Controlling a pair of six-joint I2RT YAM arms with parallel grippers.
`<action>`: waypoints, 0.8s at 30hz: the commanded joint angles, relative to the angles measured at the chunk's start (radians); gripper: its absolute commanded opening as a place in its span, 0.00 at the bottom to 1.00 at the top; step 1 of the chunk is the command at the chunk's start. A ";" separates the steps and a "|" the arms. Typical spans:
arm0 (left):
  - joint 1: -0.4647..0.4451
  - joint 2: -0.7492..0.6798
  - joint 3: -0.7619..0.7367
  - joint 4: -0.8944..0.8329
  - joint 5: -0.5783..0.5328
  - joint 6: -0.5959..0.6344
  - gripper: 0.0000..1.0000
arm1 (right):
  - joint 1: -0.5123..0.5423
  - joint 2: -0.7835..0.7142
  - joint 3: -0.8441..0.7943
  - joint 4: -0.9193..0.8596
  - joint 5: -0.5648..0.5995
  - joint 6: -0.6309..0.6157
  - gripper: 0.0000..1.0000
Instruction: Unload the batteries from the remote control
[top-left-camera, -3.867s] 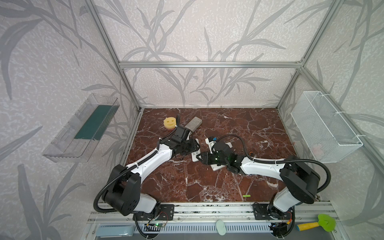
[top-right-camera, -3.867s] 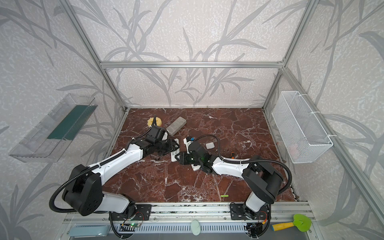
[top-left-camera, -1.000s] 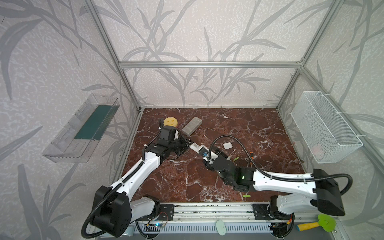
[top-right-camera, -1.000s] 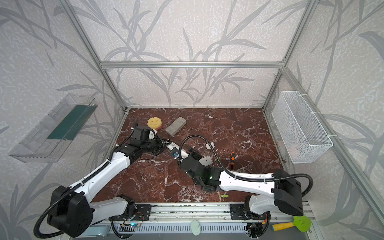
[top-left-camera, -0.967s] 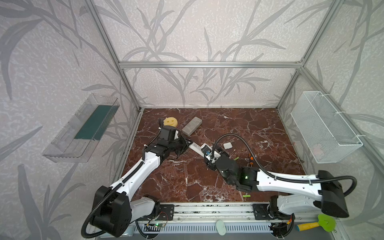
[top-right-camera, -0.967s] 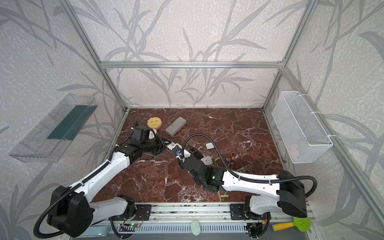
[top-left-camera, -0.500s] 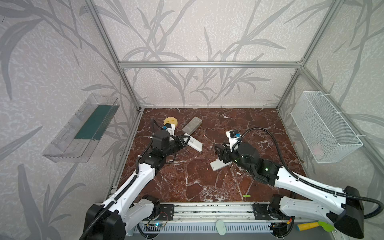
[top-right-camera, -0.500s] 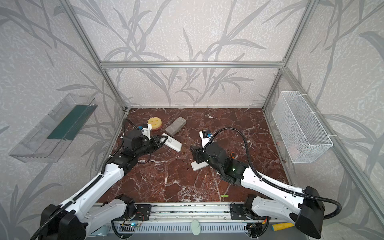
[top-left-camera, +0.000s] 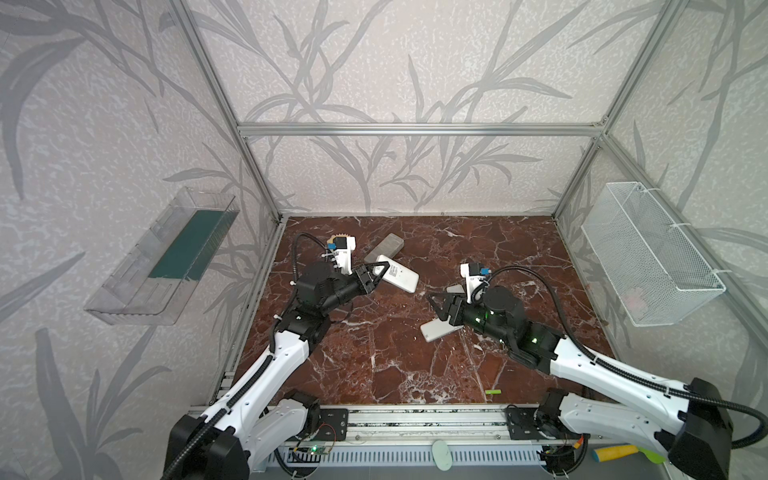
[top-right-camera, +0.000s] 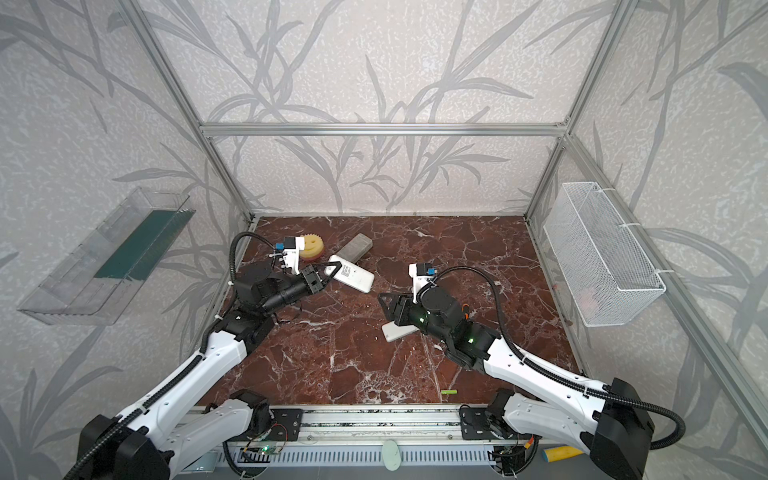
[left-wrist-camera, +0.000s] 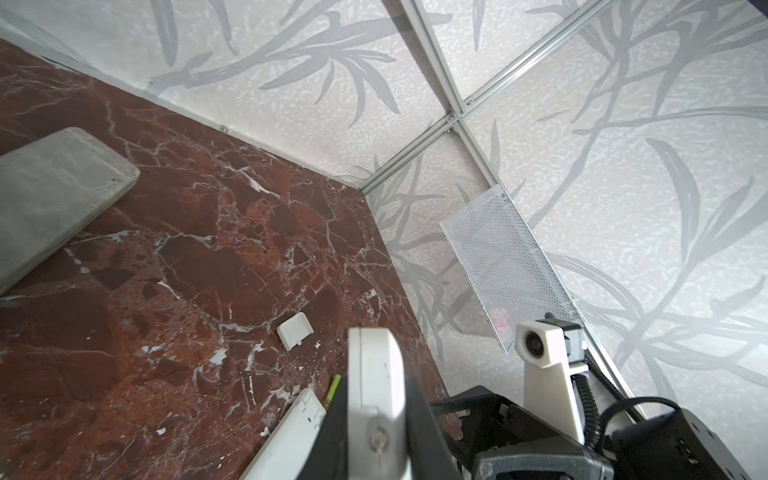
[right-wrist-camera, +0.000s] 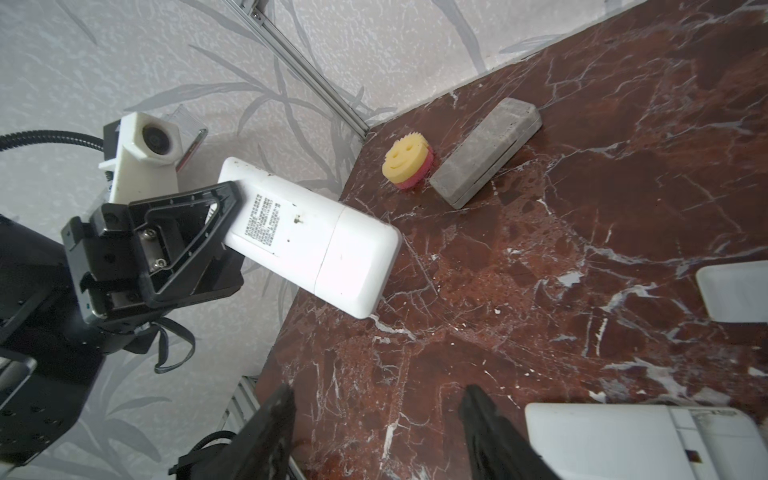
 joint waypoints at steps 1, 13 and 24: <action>0.005 -0.013 0.019 0.085 0.096 -0.016 0.00 | -0.007 0.034 0.023 0.069 -0.028 0.046 0.65; 0.006 0.007 -0.042 0.333 0.186 -0.220 0.00 | -0.008 0.170 0.070 0.230 -0.060 0.153 0.61; 0.006 0.030 -0.104 0.443 0.189 -0.328 0.00 | -0.008 0.179 0.062 0.271 -0.054 0.218 0.62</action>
